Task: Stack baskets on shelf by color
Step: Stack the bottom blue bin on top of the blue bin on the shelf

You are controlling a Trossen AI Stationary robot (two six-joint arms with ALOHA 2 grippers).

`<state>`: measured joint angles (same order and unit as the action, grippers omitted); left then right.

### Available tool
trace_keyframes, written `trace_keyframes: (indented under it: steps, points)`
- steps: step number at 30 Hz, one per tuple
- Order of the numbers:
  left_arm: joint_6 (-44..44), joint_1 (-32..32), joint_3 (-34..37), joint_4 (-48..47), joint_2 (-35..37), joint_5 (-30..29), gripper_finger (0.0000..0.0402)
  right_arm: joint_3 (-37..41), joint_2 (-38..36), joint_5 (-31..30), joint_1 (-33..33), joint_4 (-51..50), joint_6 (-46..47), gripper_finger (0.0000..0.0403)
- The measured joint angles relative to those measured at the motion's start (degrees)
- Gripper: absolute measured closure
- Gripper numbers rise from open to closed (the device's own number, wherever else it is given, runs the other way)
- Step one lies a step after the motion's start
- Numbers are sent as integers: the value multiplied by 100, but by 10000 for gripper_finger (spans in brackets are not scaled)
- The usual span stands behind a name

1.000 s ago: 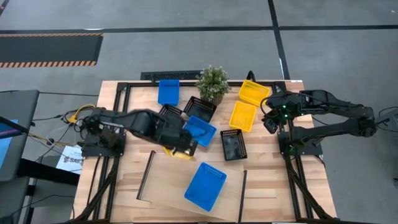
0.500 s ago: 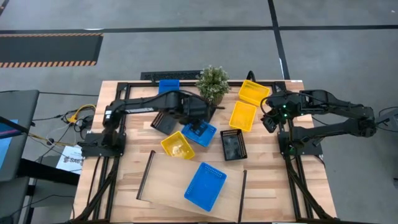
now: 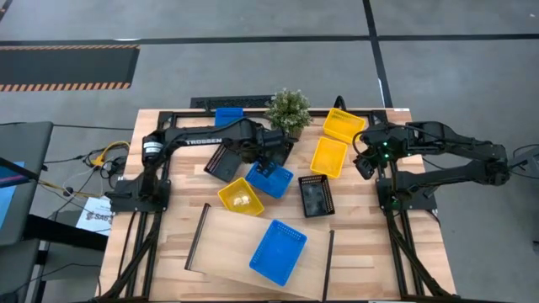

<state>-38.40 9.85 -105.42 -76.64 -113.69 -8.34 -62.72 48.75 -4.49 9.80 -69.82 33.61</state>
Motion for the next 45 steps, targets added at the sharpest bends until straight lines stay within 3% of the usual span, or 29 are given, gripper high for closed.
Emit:
trace_keyframes:
  steps: [7,16,21,26,32,40,45]
  points:
    - [230,49,321,716,7,69,122,0,-2,-2,-2,2,133,270]
    - [3294,-344,321,1018,7,499,122,0,1,-4,-2,2,149,269]
    - [4447,-500,336,1171,-84,633,122,0,1,-4,0,3,240,269]
    - [4753,-497,939,1796,-64,1065,122,0,1,-4,-2,2,257,269]
    - [5146,-511,1414,1832,-66,1008,122,0,-2,-7,-1,3,256,269]
    - [5317,-539,1719,2652,-72,801,125,0,1,-7,-1,2,384,270]
    - [5543,-547,1936,2805,-74,800,171,0,-2,-7,-1,2,389,269]
